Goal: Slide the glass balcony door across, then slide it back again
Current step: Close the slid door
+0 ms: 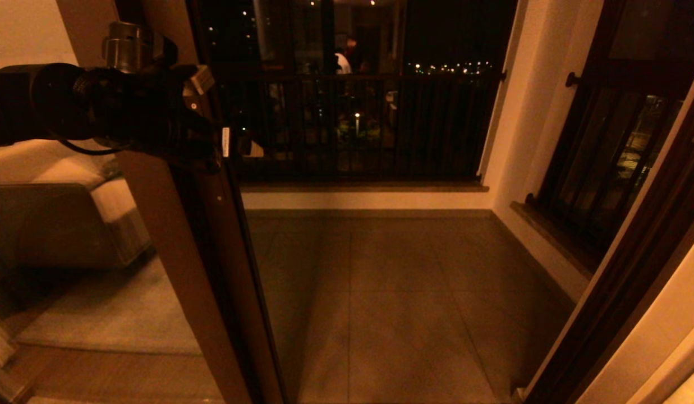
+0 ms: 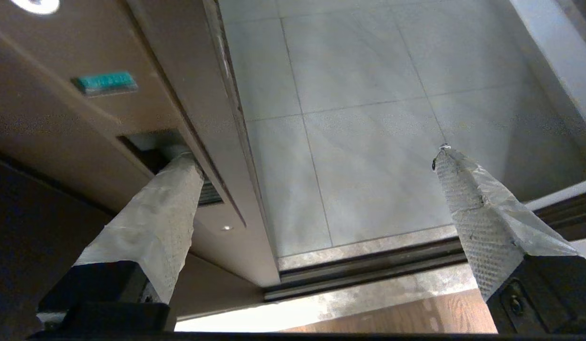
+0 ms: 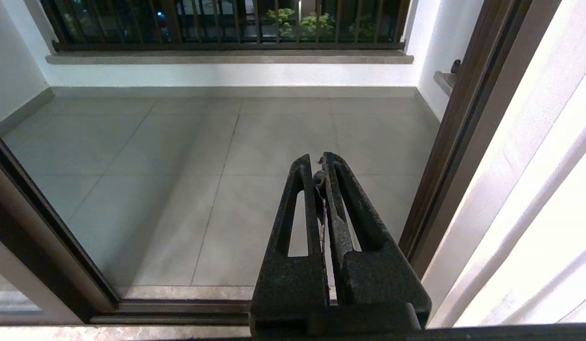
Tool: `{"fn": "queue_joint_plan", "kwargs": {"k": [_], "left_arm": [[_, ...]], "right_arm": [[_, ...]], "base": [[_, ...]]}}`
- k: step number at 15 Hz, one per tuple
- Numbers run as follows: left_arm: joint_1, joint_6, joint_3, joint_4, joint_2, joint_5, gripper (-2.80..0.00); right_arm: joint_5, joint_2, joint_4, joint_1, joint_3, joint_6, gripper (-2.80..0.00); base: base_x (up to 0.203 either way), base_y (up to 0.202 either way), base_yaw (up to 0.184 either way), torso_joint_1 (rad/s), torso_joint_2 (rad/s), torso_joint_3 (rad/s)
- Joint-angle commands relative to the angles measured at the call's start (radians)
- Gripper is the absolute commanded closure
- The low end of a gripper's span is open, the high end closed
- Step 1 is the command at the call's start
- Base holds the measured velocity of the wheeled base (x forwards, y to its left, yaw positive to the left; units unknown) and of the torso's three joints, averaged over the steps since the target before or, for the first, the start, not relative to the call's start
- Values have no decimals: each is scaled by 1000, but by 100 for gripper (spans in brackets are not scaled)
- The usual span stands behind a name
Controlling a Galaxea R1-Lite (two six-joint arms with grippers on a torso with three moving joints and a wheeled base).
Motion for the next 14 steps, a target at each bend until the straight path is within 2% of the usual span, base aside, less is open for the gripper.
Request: {"fn": "queue_joint_plan", "kwargs": {"k": [1, 9, 14], "left_arm": [[-2, -1, -6, 1, 11, 1, -280], [-72, -3, -21, 2, 3, 1, -280], [-91, -3, -36, 2, 14, 37, -280]], "right_arm": [[1, 2, 0, 0, 0, -1, 0], [1, 2, 0, 0, 0, -1, 0], [1, 2, 0, 0, 0, -1, 0]], "base": [[0, 0, 0, 0, 0, 0], [0, 0, 0, 0, 0, 0], [0, 0, 0, 0, 0, 0]]}}
